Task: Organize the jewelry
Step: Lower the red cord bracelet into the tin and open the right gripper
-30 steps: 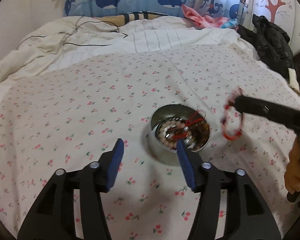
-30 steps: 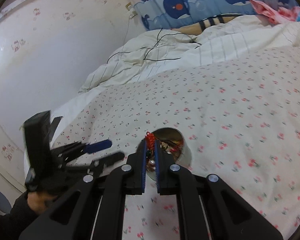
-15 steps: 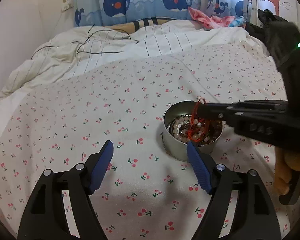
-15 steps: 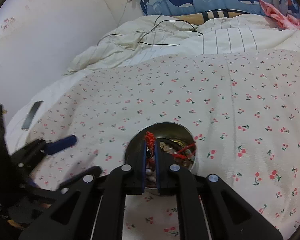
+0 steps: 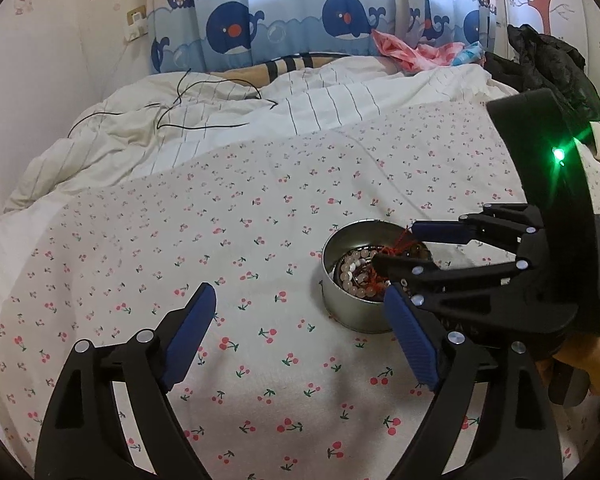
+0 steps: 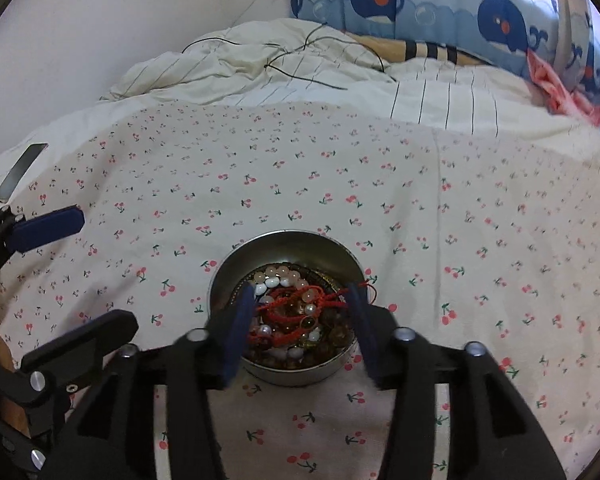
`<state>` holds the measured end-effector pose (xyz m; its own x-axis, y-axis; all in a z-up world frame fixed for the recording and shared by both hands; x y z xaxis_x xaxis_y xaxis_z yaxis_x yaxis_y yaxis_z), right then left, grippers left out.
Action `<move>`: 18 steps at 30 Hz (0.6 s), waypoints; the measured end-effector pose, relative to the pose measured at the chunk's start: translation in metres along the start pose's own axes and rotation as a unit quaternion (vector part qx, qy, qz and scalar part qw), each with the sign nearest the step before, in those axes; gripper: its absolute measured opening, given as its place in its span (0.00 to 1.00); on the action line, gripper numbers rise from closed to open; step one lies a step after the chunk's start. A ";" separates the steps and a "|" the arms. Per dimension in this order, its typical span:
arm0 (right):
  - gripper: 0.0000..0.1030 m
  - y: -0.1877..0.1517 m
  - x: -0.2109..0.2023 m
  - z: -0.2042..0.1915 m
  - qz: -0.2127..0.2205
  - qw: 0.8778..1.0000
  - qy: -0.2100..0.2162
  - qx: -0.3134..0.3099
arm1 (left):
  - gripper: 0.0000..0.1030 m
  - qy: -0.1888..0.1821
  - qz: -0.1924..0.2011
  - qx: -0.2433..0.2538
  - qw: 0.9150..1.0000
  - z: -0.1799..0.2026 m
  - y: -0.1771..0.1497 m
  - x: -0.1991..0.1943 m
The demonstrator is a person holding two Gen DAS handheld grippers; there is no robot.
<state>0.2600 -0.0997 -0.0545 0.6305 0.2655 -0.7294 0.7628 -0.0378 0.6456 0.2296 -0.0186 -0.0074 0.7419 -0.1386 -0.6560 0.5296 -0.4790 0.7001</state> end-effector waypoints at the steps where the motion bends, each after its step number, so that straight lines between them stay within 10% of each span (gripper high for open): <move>1: 0.48 0.000 -0.001 -0.001 0.001 1.000 -0.002 0.000 | 0.81 0.001 0.001 0.000 1.000 -0.001 0.000 -0.001; 18: 0.59 0.008 -0.049 0.025 0.046 0.998 -0.009 0.052 | 0.89 -0.009 -0.001 -0.045 0.999 -0.018 0.001 -0.008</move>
<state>0.2386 -0.1369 -0.0196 0.7001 0.2387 -0.6730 0.7119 -0.1611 0.6835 0.2312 -0.0024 0.0031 0.7334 -0.1545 -0.6620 0.5665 -0.3995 0.7208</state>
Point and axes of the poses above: each gripper's, at about its wrist camera, not at the fingertips, and x roughly the way its jaws point, z to its right, y to its top, the point moved 7 cm from there along x, roughly the way its jaws point, and after that the axes turned 11 degrees about x, right-handed, at the moved point
